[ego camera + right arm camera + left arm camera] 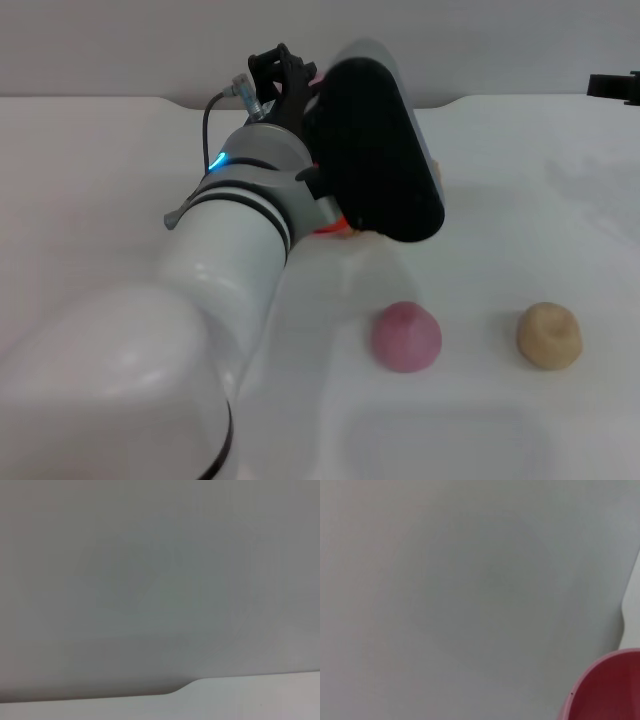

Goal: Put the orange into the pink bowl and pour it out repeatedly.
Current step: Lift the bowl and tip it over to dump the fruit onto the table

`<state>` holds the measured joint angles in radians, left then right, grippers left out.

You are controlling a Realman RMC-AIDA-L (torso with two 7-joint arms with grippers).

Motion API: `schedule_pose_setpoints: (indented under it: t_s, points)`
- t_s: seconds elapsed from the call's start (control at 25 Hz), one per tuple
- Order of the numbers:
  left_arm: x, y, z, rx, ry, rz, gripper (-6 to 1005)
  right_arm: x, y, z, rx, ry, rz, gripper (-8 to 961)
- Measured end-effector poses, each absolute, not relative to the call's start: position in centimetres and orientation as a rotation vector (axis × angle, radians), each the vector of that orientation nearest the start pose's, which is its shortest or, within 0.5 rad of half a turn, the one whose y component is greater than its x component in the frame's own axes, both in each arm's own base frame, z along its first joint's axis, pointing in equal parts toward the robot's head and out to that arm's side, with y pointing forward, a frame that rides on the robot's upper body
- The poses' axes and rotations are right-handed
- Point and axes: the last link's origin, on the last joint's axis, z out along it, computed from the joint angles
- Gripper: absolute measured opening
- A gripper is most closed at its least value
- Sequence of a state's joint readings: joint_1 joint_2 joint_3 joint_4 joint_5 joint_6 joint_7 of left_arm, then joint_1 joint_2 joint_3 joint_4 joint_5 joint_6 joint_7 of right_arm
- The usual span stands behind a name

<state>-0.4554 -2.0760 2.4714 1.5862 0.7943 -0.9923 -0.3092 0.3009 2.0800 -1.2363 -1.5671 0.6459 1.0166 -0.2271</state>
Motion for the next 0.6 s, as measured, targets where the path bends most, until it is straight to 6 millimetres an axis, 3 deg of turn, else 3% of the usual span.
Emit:
schedule_pose_setpoints:
  t_s: [0.6]
  points:
    - [-7.7, 30.3, -7.5, -1.758, 0.494, 0.303, 46, 21.9, 37.8, 8.3, -1.894, 1.23, 0.305, 592]
